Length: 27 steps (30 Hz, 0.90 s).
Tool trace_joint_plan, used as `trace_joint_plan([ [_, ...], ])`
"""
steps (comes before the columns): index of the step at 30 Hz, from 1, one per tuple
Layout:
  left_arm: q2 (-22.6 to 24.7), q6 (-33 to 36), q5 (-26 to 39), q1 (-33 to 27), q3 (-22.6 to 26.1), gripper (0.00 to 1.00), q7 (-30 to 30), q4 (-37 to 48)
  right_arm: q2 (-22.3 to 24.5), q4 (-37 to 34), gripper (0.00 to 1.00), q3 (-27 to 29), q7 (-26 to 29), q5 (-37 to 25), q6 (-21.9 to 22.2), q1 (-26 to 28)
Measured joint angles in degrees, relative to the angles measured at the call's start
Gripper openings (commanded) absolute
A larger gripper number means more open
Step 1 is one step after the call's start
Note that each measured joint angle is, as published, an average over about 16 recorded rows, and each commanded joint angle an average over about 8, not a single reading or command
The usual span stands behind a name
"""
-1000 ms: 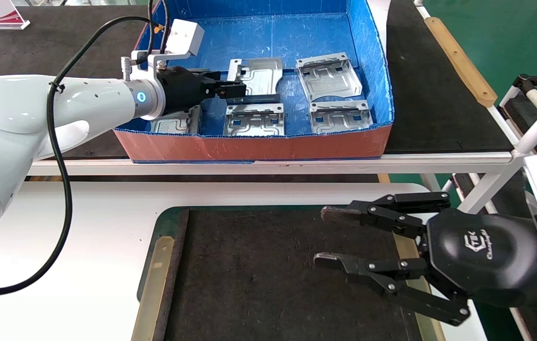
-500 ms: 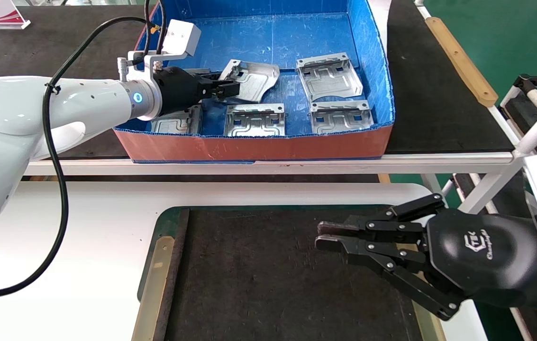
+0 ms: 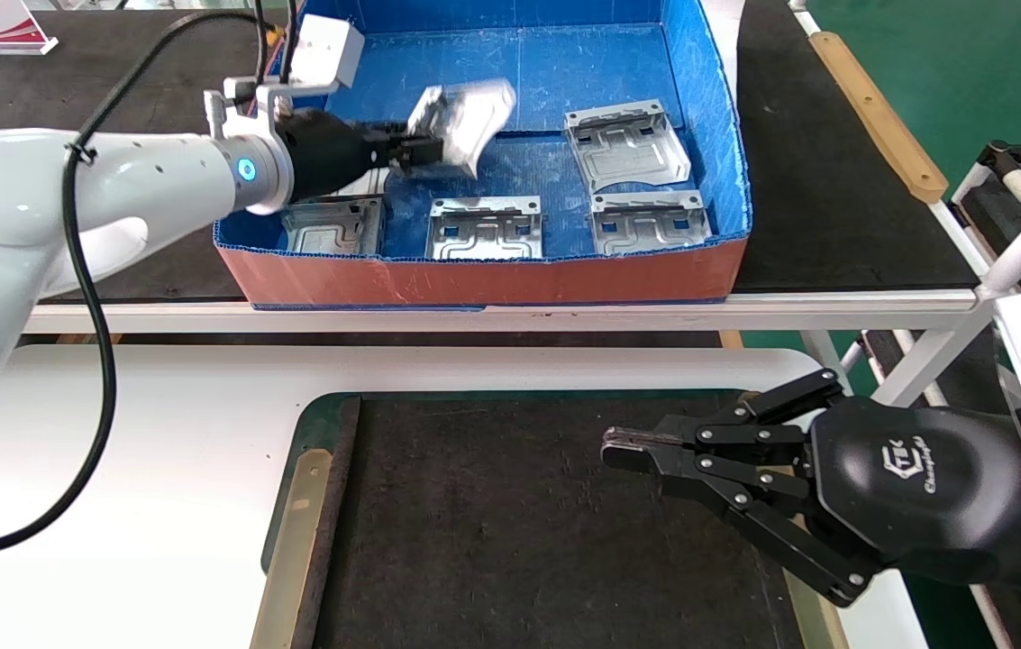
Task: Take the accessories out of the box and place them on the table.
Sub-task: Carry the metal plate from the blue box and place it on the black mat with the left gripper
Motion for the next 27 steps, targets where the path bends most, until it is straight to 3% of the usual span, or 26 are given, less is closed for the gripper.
trace_joint_plan([
  [13,-5.1,2.6,-4.2,1.5,-3.0,0.00,8.9,-9.9,0.0,0.0,1.00,0.0,0.0,0.0,0.0,0.0],
  [27,-15.2,16.7,-14.9,9.8,-9.5,0.00,32.0,-26.4,0.0,0.0,1.00,0.0,0.0,0.0,0.0,0.0],
])
